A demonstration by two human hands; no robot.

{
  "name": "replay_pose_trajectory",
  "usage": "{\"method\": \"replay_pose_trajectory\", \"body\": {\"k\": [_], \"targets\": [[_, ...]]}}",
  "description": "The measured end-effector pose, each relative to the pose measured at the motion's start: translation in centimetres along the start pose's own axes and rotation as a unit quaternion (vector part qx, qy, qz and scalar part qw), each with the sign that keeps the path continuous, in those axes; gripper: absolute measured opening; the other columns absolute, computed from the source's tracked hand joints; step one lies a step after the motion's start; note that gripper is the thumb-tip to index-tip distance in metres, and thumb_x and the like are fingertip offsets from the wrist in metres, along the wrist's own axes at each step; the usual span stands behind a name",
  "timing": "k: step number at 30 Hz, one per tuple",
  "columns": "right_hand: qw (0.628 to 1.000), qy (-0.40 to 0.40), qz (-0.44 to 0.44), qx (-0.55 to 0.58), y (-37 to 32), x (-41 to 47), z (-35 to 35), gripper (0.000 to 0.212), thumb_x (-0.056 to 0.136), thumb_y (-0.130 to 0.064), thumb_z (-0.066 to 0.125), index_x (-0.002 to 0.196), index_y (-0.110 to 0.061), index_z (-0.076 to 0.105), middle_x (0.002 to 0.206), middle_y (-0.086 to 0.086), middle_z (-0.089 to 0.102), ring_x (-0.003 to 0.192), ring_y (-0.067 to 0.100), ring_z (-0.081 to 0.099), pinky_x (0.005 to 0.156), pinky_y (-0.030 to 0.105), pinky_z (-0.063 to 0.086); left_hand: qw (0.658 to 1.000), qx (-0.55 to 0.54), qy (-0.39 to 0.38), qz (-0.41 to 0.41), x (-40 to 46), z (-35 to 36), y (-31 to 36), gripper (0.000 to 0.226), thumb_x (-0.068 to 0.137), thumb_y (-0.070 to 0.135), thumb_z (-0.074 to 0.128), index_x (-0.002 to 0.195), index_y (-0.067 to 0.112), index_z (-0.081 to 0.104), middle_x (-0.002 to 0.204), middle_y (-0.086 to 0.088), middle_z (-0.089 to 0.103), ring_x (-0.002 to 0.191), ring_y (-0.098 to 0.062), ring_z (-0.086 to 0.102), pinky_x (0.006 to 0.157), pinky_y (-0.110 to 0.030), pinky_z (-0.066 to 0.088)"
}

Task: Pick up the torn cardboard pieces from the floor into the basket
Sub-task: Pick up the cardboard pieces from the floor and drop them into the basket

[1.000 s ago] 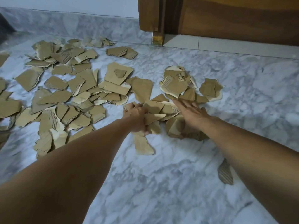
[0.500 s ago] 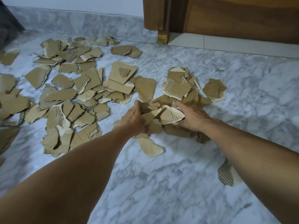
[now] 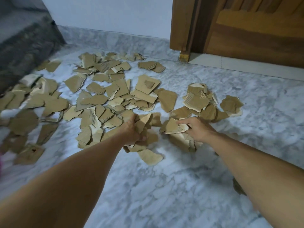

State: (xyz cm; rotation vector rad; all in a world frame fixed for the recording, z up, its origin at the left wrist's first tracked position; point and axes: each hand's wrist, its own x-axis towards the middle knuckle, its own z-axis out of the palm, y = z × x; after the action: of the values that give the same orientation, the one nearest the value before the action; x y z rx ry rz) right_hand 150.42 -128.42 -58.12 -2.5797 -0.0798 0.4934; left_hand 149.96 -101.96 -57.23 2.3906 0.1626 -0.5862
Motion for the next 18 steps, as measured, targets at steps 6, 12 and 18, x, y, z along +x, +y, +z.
{"method": "replay_pose_trajectory", "body": {"k": [6,12,18], "targets": [[0.999,0.036,-0.032,0.007,-8.0,-0.4,-1.5,0.052,0.087,-0.005,0.064,0.124,-0.042,0.063,0.139,-0.003,0.056,0.100,0.021,0.063,0.078,0.029,0.052,0.999,0.006,0.038,-0.019,-4.1,-7.5,-2.1,0.090,0.066,0.019,0.087,0.137,0.025,0.032,0.117,-0.004,0.056,0.101,-0.023,0.052,0.086,-0.035,0.047],[0.993,0.055,-0.099,0.022,-19.0,-1.8,-2.8,0.055,0.088,0.003,0.058,0.128,-0.035,0.063,0.141,0.000,0.054,0.108,0.022,0.059,0.065,0.017,0.041,0.996,-0.002,0.092,-0.020,-10.1,-16.3,-4.7,0.079,0.071,0.013,0.084,0.133,0.019,0.035,0.106,0.002,0.048,0.097,-0.018,0.047,0.078,-0.031,0.041],[0.983,0.047,-0.178,0.022,-31.7,-3.9,-2.1,0.058,0.089,0.004,0.054,0.129,-0.037,0.061,0.145,0.000,0.050,0.085,0.018,0.058,0.057,0.020,0.038,0.984,0.009,0.178,-0.026,-17.6,-26.1,-8.6,0.079,0.070,0.022,0.085,0.132,0.022,0.037,0.115,0.000,0.052,0.098,-0.020,0.050,0.077,-0.030,0.042]]}}
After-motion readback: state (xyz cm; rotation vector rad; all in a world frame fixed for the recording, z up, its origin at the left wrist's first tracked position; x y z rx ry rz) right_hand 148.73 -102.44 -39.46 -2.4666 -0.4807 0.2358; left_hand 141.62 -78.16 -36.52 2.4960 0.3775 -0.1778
